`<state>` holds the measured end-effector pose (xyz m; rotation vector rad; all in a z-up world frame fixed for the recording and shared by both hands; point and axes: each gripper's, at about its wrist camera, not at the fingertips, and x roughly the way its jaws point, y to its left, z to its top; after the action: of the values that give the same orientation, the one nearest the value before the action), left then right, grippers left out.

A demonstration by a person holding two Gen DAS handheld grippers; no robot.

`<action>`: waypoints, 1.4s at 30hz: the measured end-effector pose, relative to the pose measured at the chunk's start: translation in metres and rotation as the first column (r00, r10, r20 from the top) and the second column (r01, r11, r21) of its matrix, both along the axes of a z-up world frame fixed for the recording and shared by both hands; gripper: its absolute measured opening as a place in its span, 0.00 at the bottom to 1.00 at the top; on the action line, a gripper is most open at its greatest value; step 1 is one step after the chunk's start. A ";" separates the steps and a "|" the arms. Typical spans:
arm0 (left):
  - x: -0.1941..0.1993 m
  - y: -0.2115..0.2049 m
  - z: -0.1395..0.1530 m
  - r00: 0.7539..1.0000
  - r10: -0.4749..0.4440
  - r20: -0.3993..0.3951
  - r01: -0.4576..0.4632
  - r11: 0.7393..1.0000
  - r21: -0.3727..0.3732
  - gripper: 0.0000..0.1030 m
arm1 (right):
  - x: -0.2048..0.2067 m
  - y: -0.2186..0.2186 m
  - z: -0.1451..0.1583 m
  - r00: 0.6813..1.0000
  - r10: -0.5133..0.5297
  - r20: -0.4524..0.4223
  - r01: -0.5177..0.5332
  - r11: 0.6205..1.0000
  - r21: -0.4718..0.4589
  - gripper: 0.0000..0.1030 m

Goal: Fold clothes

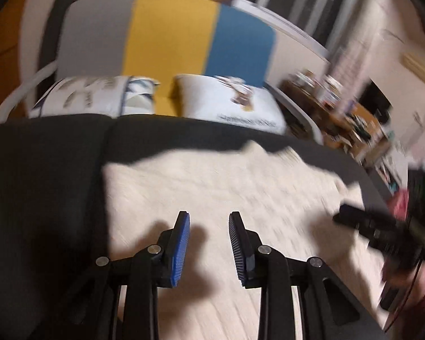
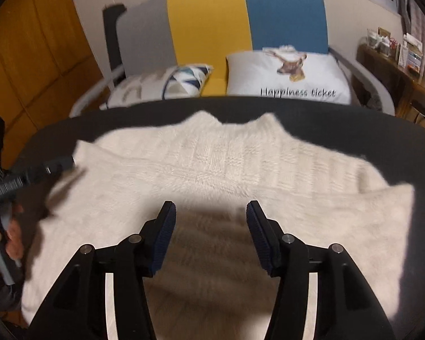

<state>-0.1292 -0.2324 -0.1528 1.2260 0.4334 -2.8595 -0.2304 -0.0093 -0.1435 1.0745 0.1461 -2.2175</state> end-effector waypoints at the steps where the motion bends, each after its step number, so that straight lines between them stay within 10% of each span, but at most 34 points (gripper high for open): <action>1: 0.002 0.008 -0.007 1.000 -0.014 0.026 0.015 0.999 -0.034 0.28 | 0.008 0.006 0.001 1.000 0.005 -0.011 -0.005 1.000 0.008 0.54; 5: 0.007 0.023 -0.027 0.998 -0.023 0.059 0.029 0.994 -0.109 0.29 | 0.017 0.017 -0.026 1.000 -0.025 -0.001 0.025 0.992 0.120 0.58; 10: 0.008 0.017 -0.008 0.999 0.015 0.051 -0.015 1.000 0.009 0.29 | 0.024 0.025 -0.030 0.999 -0.046 -0.028 0.048 0.996 0.073 0.60; 19: -0.019 0.122 -0.013 0.958 -0.282 0.060 0.282 0.959 -0.006 0.24 | 0.023 0.023 -0.037 1.000 0.011 -0.006 -0.011 1.000 0.028 0.85; 24: -0.019 0.109 -0.021 0.970 -0.241 0.043 0.238 0.969 0.059 0.26 | 0.038 -0.001 -0.043 0.996 0.065 -0.057 -0.053 0.980 0.190 0.97; 32: 0.010 0.027 0.016 0.996 -0.037 -0.087 0.043 0.997 0.071 0.28 | 0.034 0.038 -0.001 0.993 -0.009 -0.114 0.020 0.995 0.100 0.97; 39: -0.012 -0.034 -0.025 0.986 0.114 0.121 -0.110 0.993 -0.042 0.28 | -0.028 0.032 0.000 0.999 -0.036 0.031 0.038 0.999 -0.037 0.97; 42: -0.005 -0.035 -0.024 0.990 0.100 0.099 -0.097 0.995 -0.036 0.28 | -0.047 0.034 -0.036 0.989 -0.109 0.099 0.101 0.992 0.078 0.97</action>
<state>-0.1343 -0.2675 -0.1769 1.2975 0.4321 -2.6980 -0.2772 0.0251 -0.1791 1.2598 0.1289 -2.2588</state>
